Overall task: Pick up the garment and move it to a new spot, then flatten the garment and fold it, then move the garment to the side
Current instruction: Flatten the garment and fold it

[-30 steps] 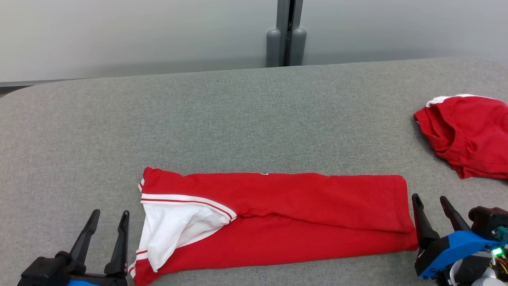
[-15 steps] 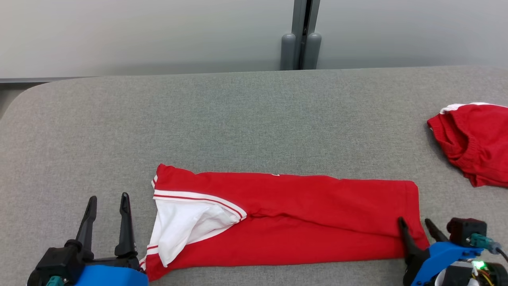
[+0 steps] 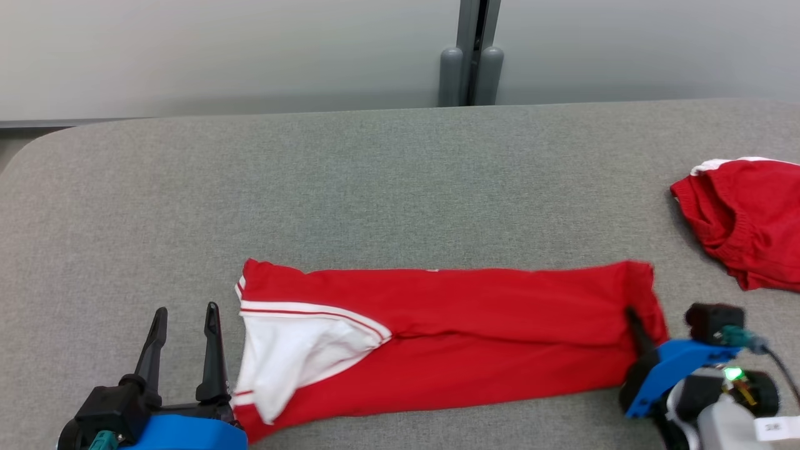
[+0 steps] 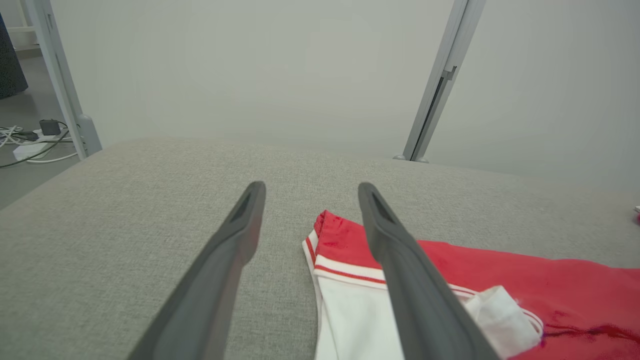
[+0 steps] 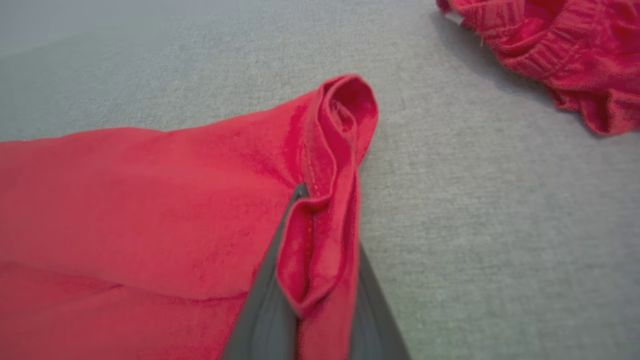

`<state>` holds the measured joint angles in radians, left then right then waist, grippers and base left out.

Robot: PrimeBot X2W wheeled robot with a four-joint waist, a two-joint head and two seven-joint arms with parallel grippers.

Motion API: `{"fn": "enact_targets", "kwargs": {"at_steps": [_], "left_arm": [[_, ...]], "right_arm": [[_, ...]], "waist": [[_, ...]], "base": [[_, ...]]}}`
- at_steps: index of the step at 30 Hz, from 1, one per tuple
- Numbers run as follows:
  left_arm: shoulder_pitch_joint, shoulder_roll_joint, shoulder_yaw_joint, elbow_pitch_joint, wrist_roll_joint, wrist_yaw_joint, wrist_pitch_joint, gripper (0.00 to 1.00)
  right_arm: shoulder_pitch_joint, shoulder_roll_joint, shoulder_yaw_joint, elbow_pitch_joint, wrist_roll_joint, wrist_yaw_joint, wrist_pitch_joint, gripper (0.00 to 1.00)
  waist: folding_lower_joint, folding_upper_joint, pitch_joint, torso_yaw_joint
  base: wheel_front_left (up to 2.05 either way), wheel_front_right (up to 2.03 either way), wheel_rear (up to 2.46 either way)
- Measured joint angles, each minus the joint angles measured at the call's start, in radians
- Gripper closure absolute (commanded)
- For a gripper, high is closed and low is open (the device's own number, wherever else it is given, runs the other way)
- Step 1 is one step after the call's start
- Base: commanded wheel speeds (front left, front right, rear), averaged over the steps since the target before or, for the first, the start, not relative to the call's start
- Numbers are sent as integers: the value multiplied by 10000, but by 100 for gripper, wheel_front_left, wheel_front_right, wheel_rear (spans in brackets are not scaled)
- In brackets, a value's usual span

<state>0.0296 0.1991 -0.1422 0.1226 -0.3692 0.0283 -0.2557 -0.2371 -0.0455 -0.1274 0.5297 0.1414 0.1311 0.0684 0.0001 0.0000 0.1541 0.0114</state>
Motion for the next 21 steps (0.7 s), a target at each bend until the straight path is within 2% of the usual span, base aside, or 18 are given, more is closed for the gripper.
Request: {"fn": "enact_targets", "kwargs": {"at_steps": [7,11,14,18,21], "left_arm": [[-44,-33,-153,-88,44,19,2,0],[-68,-61,-280,-113,73,19,6,0],[-131,-58,-337,-115,104,27,33,0],[-216,-54,-414,-127,165,59,35,0],[-315,-56,-493,-125,176,19,33,0]], "right_arm": [[-222,-738,-1996,-980,-399,-2,-115,100],[-195,-761,-2732,-1496,-560,-4,12,100],[-214,-516,-2428,-1781,-265,-4,282,100],[-161,-199,-1093,-2414,612,-4,644,100],[89,-107,88,-3135,1745,-4,911,100]], "waist": [[0,0,-73,-255],[0,0,-23,-396],[0,0,1,-463],[0,0,2,-436],[0,0,-23,-326]], "base": [[0,0,0],[0,0,0],[0,0,0],[0,0,0],[0,0,0]]}}
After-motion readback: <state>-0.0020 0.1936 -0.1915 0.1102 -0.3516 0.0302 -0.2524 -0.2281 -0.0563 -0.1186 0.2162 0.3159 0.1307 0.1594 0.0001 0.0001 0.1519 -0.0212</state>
